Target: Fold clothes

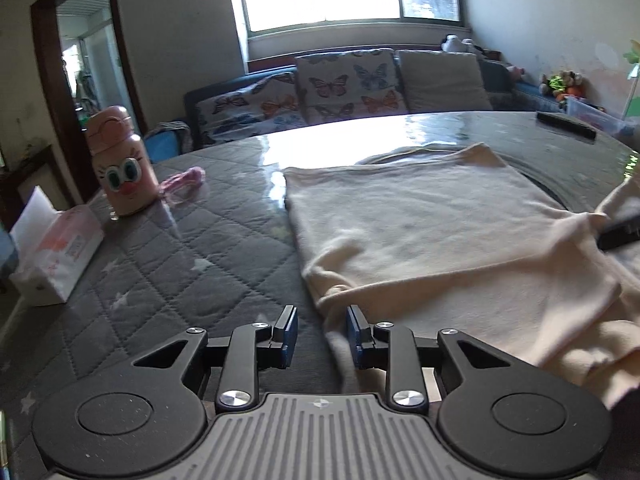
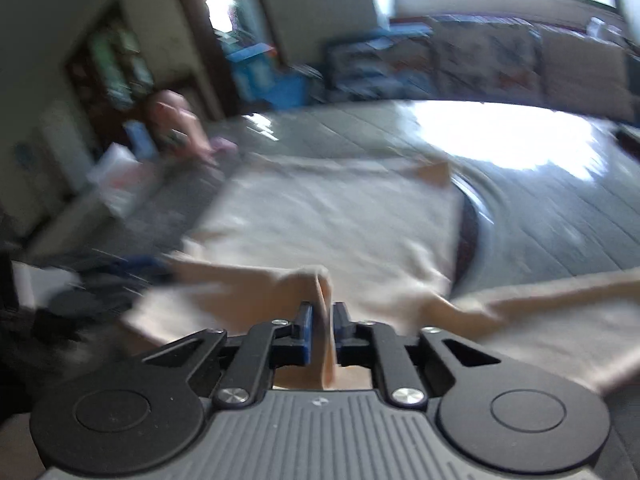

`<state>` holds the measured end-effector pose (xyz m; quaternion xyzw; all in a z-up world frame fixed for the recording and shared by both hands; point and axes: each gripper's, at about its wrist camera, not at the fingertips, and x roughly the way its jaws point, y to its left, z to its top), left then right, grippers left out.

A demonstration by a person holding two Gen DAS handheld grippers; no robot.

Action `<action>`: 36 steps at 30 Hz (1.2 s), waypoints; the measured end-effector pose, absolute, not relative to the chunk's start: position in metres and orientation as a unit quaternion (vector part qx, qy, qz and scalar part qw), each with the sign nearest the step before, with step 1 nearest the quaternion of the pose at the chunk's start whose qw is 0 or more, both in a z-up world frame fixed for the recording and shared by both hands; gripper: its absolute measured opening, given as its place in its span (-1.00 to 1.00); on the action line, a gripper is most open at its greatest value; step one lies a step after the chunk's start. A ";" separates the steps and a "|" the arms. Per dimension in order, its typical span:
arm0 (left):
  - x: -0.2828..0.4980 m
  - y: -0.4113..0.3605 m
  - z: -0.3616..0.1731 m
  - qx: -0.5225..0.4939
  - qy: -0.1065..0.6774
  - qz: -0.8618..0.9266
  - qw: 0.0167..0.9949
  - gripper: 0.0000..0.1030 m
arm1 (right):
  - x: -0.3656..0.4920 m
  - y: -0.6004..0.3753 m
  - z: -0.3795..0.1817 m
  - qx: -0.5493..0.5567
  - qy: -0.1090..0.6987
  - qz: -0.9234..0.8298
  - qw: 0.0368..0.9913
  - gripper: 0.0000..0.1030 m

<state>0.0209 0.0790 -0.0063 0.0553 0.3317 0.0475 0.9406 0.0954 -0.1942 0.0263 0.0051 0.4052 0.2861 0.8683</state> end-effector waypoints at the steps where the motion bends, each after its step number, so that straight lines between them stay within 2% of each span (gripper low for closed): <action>1: 0.021 0.081 -0.006 0.053 0.333 0.052 0.940 -0.44 | 0.097 -0.198 0.021 0.004 0.413 0.277 0.868 -0.71; 3: 0.021 0.083 -0.004 0.050 0.332 0.058 0.940 -0.44 | 0.097 -0.203 0.018 0.006 0.415 0.271 0.869 -0.68; 7: 0.019 0.081 0.005 0.047 0.321 0.045 0.945 -0.43 | 0.095 -0.201 0.024 0.008 0.395 0.286 0.873 -0.18; 12: 0.021 0.061 0.008 0.064 0.315 0.002 0.947 -0.41 | 0.098 -0.178 0.025 -0.029 0.365 0.313 0.877 -0.23; 21: 0.032 0.057 -0.006 0.082 0.331 -0.009 0.940 -0.40 | 0.118 -0.158 0.003 -0.084 0.382 0.306 0.868 -0.23; 28: 0.020 0.047 0.005 0.078 0.319 -0.025 0.944 -0.40 | 0.087 -0.165 0.017 -0.094 0.364 0.345 0.860 -0.21; 36: 0.000 0.019 0.002 0.104 0.315 -0.068 0.941 -0.20 | 0.059 -0.170 0.011 -0.135 0.351 0.343 0.861 -0.20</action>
